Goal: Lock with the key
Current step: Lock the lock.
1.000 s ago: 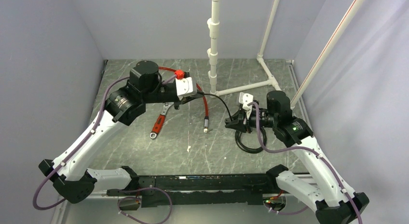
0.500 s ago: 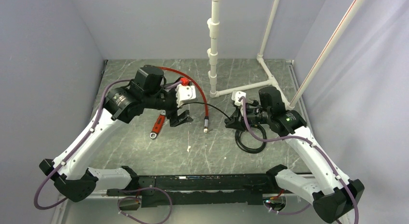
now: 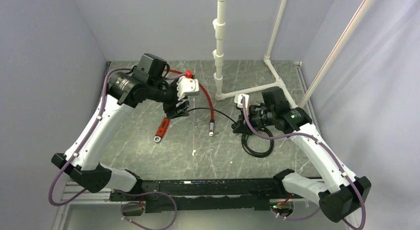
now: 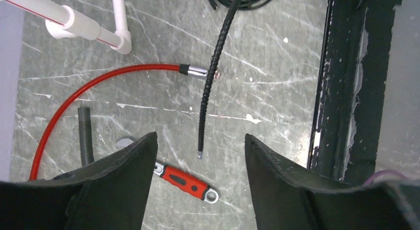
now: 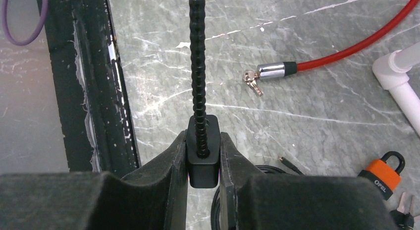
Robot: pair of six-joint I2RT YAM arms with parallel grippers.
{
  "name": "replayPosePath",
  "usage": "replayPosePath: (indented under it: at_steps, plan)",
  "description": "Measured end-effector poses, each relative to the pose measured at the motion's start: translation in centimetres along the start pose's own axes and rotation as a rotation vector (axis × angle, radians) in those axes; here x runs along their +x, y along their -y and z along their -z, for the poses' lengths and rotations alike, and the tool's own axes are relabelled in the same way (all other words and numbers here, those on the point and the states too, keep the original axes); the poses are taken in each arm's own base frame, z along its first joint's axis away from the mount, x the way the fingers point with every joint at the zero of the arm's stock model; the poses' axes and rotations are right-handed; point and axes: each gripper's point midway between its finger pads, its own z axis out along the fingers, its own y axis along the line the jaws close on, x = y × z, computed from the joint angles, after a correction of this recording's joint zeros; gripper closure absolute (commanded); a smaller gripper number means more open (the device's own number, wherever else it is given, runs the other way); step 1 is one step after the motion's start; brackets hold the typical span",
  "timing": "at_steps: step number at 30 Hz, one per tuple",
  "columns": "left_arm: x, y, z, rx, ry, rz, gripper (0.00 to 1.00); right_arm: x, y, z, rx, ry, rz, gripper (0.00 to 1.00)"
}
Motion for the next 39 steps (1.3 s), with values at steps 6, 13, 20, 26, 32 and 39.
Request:
replayPosePath:
  at_steps: [6, 13, 20, 26, 32, 39]
  plan:
    - [1.8, -0.3, -1.5, 0.035, -0.059, -0.027, 0.47, 0.1, -0.2, 0.0, -0.009, -0.005, 0.0, 1.0]
    - [2.7, -0.3, -2.0, 0.047, -0.08, -0.058, 0.49, -0.3, -0.2, 0.2, -0.009, 0.001, 0.006, 1.0]
    - [3.2, -0.1, -2.6, 0.071, -0.086, -0.063, 0.56, -0.3, -0.3, 0.2, -0.01, 0.003, 0.006, 1.0]
    - [3.7, -0.3, -3.5, 0.097, -0.099, -0.06, 0.61, -0.4, -0.4, 0.2, -0.019, 0.008, 0.006, 1.0]
    - [4.0, 0.1, -4.0, 0.123, -0.098, -0.051, 0.87, -0.6, -0.6, 0.2, -0.031, 0.014, 0.009, 1.0]
    - [4.0, 0.3, -4.7, 0.156, -0.086, -0.033, 1.0, -1.2, -0.5, 0.4, -0.023, 0.027, 0.019, 1.0]
